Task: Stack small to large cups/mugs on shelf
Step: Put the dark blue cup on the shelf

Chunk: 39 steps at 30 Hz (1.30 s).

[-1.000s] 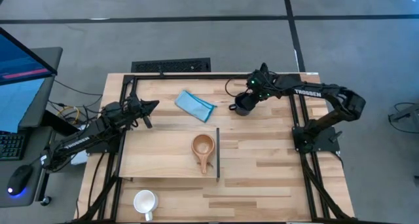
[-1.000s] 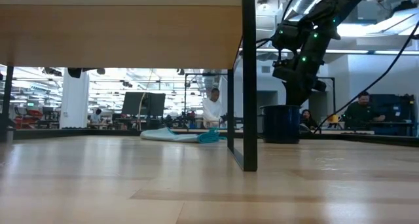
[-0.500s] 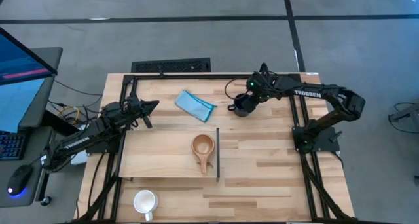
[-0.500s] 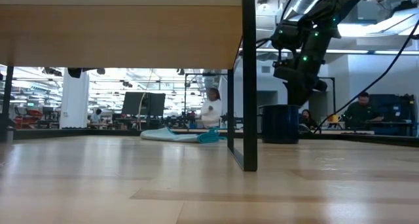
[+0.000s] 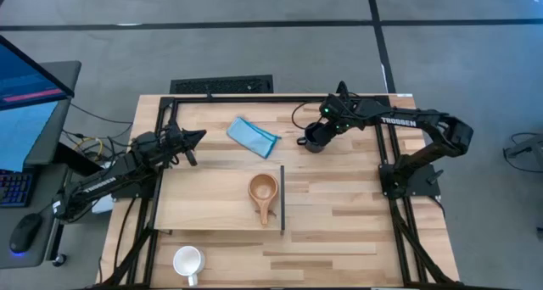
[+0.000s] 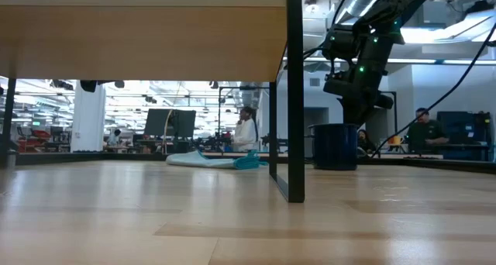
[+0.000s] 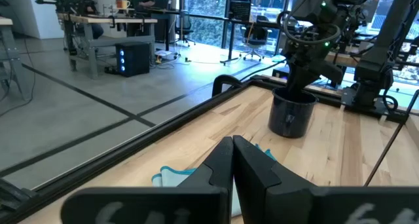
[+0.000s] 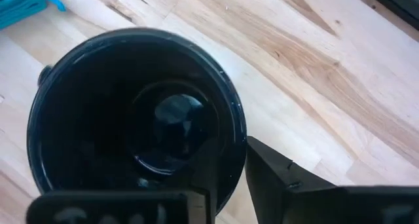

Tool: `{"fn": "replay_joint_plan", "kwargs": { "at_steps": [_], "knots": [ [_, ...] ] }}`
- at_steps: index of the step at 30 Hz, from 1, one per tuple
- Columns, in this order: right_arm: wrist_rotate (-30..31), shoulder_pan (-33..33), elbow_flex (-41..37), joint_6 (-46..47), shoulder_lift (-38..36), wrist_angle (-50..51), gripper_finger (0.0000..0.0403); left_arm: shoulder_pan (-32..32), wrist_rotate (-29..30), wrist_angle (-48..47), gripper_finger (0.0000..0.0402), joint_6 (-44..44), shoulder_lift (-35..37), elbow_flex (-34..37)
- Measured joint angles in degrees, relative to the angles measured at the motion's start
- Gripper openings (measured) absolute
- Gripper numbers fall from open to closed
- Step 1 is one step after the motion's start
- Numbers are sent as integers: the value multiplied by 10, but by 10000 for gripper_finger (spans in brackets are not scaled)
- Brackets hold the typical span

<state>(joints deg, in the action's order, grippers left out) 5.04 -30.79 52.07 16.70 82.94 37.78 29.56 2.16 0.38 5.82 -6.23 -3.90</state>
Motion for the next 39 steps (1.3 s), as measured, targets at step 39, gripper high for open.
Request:
{"fn": "replay_joint_plan", "kwargs": {
  "at_steps": [39],
  "knots": [
    [-14, 18, 62, -87, 0, 29, 28, 0, 0, 0, 0, 0, 0, 0]
  ]
}}
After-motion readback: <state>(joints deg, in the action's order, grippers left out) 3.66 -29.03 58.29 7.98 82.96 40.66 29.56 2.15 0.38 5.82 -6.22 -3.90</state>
